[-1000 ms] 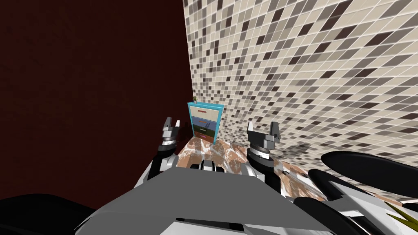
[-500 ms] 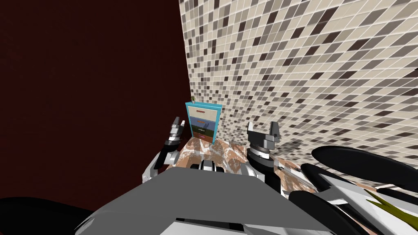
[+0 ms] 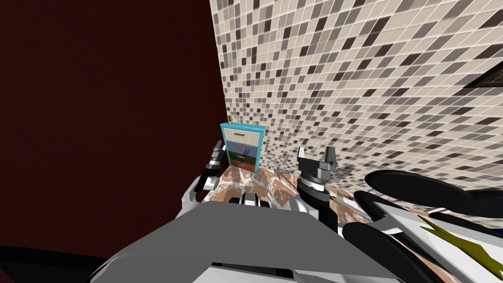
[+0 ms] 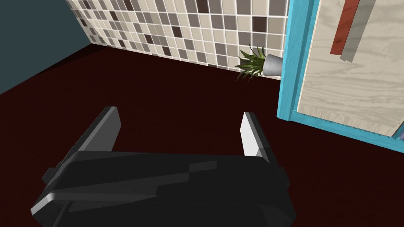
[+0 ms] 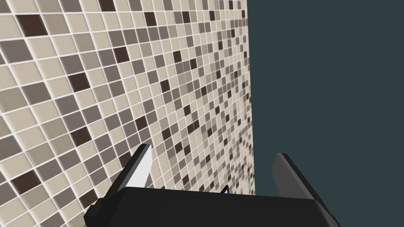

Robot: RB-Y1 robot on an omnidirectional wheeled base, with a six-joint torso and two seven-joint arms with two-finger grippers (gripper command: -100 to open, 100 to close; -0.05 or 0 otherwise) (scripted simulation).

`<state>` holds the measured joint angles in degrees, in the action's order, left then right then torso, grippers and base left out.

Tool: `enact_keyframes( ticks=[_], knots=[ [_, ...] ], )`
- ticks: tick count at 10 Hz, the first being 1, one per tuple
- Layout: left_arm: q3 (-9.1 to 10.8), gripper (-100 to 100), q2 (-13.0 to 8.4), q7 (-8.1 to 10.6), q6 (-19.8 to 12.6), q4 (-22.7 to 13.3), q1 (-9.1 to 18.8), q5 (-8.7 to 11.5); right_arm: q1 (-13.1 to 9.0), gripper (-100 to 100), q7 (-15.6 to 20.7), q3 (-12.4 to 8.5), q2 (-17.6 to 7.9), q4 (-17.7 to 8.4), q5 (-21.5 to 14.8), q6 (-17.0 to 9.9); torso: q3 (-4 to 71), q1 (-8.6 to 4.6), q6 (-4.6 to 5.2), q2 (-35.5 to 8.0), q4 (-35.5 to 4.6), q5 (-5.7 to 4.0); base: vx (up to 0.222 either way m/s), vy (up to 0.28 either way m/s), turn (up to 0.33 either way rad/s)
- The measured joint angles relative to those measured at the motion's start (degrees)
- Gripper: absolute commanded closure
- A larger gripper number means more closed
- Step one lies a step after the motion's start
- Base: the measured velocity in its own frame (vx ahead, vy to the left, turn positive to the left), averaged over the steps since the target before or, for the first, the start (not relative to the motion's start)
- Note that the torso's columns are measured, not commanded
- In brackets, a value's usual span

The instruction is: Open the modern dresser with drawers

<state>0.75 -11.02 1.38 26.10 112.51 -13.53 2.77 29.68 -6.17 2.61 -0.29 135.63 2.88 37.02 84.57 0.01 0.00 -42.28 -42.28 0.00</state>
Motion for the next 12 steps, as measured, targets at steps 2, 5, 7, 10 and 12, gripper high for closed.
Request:
enact_keyframes(
  ticks=[2,5,7,10,12],
  knots=[
    [-0.04,-100,-0.4,0.84,-2.1,-2.6,2.7,-0.4,0.0,0,0.0,0.0,0.0,0.0,0.0,0.0,0.0,-0.02,-0.03,0.0,0.0,-0.01,0.009,0.012,-0.06],
    [-0.07,-100,-0.9,1.77,-4.8,-5.3,5.8,-0.8,0.0,0,0.0,0.0,0.0,0.0,0.0,0.0,0.0,-0.01,0.01,0.0,0.0,0.0,0.008,0.011,-0.069],
    [0.04,-100,-1.6,2.77,-6.5,-8.1,8.3,-1.1,0.0,0,0.0,0.0,0.0,0.0,0.0,0.0,0.0,0.0,-0.01,0.0,0.0,0.0,0.008,0.014,-0.074],
    [0.04,-100,-2.4,3.96,-10.0,-12.2,12.7,-1.6,0.0,0,0.0,0.0,0.0,0.0,0.0,0.0,0.0,-0.01,-0.03,0.0,0.0,0.0,0.009,0.014,-0.08],
    [-0.1,-100,-2.5,4.53,-12.2,-16.3,16.7,-2.3,0.0,0,0.0,0.0,0.0,0.0,0.0,0.0,0.0,-0.01,0.01,0.0,0.0,-0.01,0.012,0.018,-0.135]
  ],
)
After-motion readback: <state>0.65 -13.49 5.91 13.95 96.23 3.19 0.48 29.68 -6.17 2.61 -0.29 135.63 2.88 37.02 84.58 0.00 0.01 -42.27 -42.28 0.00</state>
